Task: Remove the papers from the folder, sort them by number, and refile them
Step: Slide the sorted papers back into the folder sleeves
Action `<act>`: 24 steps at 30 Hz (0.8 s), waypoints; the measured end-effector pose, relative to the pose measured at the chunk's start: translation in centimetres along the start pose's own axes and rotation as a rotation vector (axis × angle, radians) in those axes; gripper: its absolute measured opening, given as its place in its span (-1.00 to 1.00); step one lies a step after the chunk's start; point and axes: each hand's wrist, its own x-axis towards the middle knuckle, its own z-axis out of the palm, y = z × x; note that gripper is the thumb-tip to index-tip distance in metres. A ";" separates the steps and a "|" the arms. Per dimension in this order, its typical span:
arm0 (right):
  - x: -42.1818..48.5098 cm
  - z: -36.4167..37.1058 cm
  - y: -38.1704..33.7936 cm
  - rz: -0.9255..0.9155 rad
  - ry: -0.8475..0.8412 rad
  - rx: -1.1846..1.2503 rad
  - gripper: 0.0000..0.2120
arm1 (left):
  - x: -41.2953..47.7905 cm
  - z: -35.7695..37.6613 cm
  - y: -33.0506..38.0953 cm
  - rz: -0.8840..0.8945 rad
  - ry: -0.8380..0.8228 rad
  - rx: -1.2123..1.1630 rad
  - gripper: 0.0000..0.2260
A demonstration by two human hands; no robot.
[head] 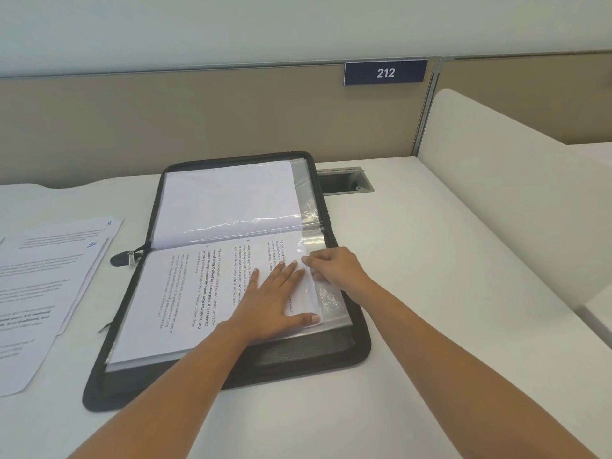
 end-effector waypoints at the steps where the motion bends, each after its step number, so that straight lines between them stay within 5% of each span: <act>1: 0.0 -0.1 0.1 -0.002 0.011 -0.013 -0.64 | 0.0 0.0 0.0 0.001 0.003 -0.004 0.13; 14: -0.7 0.0 0.6 0.070 0.054 0.133 -0.99 | -0.8 -0.1 -0.7 -0.034 0.177 -0.335 -0.05; 24: -2.9 -0.2 -0.8 0.121 0.002 0.215 -0.78 | -4.7 -1.1 -1.0 0.014 0.205 -0.057 -0.13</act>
